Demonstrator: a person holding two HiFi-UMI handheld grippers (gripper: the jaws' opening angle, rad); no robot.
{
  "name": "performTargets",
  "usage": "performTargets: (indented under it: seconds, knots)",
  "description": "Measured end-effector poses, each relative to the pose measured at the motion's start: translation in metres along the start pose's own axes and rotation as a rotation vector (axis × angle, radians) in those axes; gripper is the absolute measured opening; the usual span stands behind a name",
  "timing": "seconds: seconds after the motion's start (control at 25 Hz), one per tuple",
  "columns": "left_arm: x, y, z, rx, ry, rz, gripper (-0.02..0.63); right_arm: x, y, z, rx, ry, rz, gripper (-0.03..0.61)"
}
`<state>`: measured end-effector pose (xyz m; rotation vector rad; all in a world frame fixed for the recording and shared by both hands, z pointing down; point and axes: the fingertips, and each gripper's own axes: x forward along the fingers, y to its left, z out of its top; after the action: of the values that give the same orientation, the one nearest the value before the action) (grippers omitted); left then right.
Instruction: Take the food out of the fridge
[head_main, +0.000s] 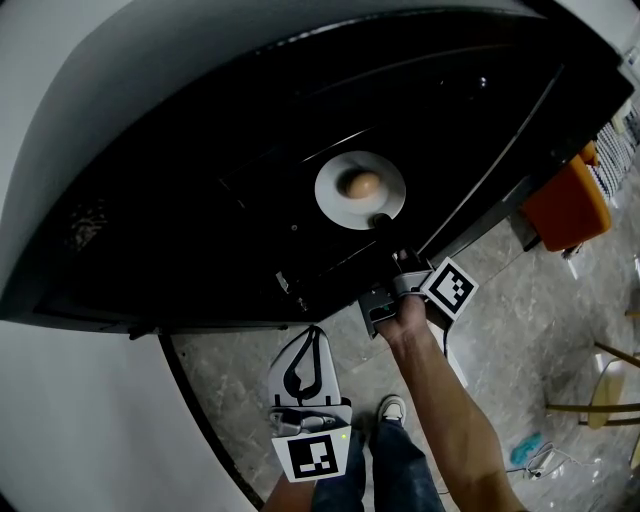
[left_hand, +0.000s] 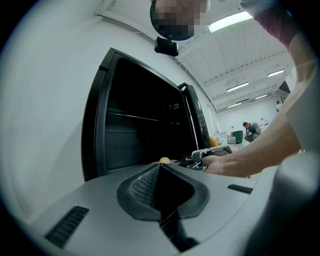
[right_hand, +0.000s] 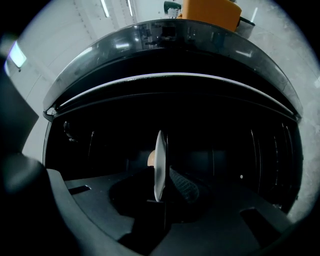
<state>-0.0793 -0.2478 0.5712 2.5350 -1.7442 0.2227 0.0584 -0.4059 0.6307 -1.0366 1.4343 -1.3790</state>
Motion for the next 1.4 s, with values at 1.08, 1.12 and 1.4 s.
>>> performTargets:
  seconds: [1.08,1.12,1.4]
  knots:
    - [-0.004,-0.003,-0.001,-0.023,-0.004,0.015,0.014,-0.023,0.010,-0.003,0.039,-0.005,-0.012,0.037]
    - [-0.004,-0.003,-0.001,-0.023,-0.005,0.015,0.014,-0.026,0.011,-0.004,0.042,-0.005,-0.009,0.037]
    - [-0.003,-0.001,-0.001,-0.022,-0.008,0.025,0.014,-0.052,0.025,-0.004,0.036,0.006,0.009,0.034]
